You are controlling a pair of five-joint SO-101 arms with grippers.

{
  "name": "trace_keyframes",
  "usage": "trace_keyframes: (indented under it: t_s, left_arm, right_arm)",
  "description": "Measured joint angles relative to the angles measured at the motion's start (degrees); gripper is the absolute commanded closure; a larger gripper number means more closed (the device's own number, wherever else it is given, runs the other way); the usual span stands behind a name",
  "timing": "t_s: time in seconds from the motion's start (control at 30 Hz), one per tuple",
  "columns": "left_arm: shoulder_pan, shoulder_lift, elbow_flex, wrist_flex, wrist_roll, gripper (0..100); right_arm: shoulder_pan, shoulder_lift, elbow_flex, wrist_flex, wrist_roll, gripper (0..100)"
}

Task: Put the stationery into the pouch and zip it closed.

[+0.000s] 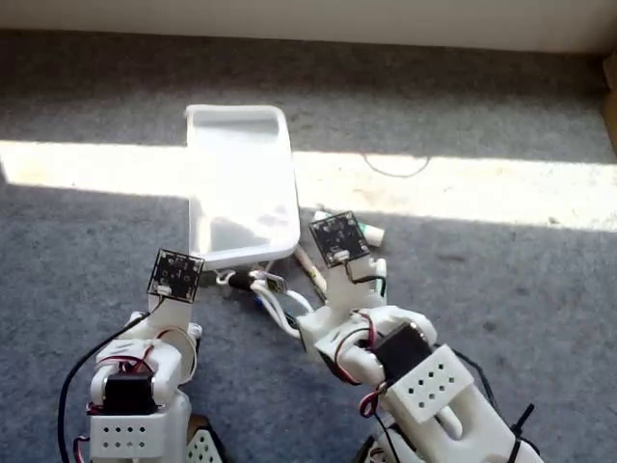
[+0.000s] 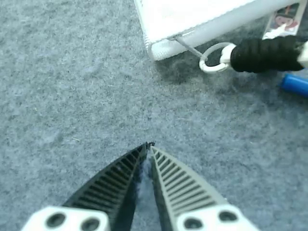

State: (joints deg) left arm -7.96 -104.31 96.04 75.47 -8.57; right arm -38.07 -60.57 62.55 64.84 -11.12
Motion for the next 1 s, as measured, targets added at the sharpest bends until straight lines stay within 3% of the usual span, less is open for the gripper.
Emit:
trace_keyframes:
  t_s: [0.43,0.63,1.0]
  left_arm:
    - [0.0,0.0,0.0,0.0,0.0,98]
    - [0.0,0.0,0.0,0.0,0.0,98]
    - [0.0,0.0,0.0,0.0,0.0,98]
  right_arm:
    - [11.08,-6.86,-0.35,10.55,12.57,99.1]
    - [15.03,-9.32,-7.03,18.02,17.14,99.1]
    - [25.14,-9.32,-8.62,19.16,27.52,99.1]
